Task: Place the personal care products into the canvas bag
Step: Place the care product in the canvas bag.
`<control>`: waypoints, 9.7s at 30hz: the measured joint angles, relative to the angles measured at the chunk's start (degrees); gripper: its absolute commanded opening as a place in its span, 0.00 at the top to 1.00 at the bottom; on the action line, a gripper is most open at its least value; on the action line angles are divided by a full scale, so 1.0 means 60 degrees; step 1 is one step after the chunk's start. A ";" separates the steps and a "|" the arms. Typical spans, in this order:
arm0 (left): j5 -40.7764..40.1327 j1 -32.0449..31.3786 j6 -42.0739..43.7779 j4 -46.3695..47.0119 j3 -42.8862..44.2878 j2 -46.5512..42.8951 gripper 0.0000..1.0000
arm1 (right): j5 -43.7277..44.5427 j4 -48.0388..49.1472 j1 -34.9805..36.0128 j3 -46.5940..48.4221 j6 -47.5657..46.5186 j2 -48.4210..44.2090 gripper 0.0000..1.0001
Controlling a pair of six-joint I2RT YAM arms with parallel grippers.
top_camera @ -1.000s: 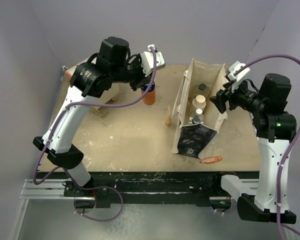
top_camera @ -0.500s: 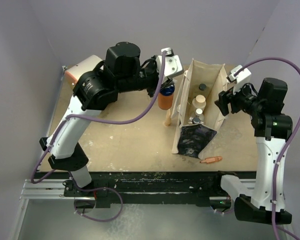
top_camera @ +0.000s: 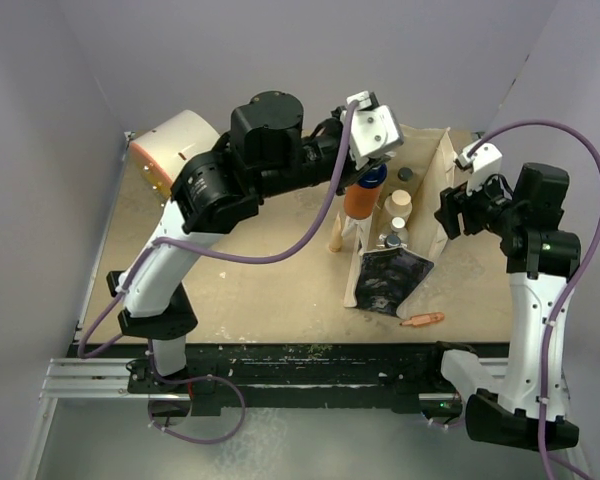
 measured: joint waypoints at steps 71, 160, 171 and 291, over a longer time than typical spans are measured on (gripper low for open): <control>0.1322 -0.0725 -0.3180 0.2047 -0.0994 0.2532 1.00 | -0.0055 -0.0765 -0.0543 -0.0080 0.1151 0.0492 1.00; 0.6830 0.0477 -0.1610 0.3220 -0.4517 0.2575 1.00 | -0.1086 -0.1180 -0.0543 0.0521 0.0535 0.0962 1.00; 0.7373 0.0481 -0.1100 0.2430 -0.3796 0.3053 1.00 | -0.1228 -0.1242 -0.0543 0.0517 0.0437 0.0947 1.00; 0.7063 0.0138 0.1009 0.2779 -0.5639 0.3424 0.53 | -0.1483 -0.1180 -0.0554 0.0517 0.0441 0.0896 1.00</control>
